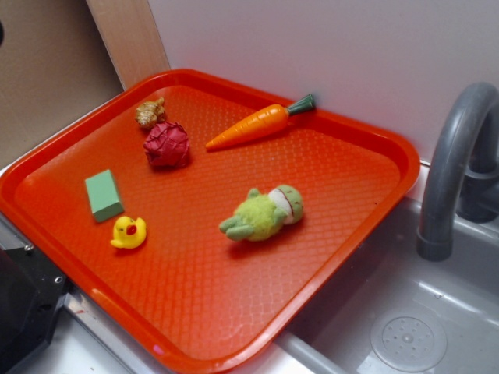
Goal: Grab the shell.
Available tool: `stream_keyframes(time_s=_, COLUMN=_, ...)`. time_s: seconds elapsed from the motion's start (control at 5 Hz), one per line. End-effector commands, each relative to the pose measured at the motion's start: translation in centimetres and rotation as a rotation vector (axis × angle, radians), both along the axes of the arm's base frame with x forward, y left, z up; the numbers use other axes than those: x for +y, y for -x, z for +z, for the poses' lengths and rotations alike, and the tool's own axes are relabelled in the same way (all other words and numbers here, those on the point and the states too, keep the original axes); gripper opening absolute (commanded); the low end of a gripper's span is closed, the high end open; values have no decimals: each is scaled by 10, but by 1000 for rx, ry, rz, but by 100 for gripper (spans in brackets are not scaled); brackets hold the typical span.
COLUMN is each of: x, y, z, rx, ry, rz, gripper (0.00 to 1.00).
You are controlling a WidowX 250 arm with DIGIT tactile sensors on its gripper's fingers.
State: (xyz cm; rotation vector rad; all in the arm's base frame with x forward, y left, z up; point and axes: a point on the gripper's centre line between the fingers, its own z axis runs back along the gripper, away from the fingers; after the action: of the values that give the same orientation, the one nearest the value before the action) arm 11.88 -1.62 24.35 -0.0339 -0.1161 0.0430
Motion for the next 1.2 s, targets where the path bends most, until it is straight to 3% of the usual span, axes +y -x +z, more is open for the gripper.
stream_keyframes(time_s=0.0, x=0, y=0, z=0, rx=0, ry=0, rz=0, gripper=100)
stream_keyframes(time_s=0.2, x=3, y=-39, z=3, rx=-34, ry=35, rz=163, gripper=100)
stream_keyframes(time_s=0.4, x=14, y=-72, z=1, rx=-51, ry=34, rz=264, gripper=100)
stream_keyframes(time_s=0.6, x=34, y=-98, z=-2, rx=-96, ry=3, rz=360, gripper=100)
stream_keyframes(time_s=1.0, x=102, y=-141, z=-26, rx=-226, ry=-129, rz=562, gripper=100)
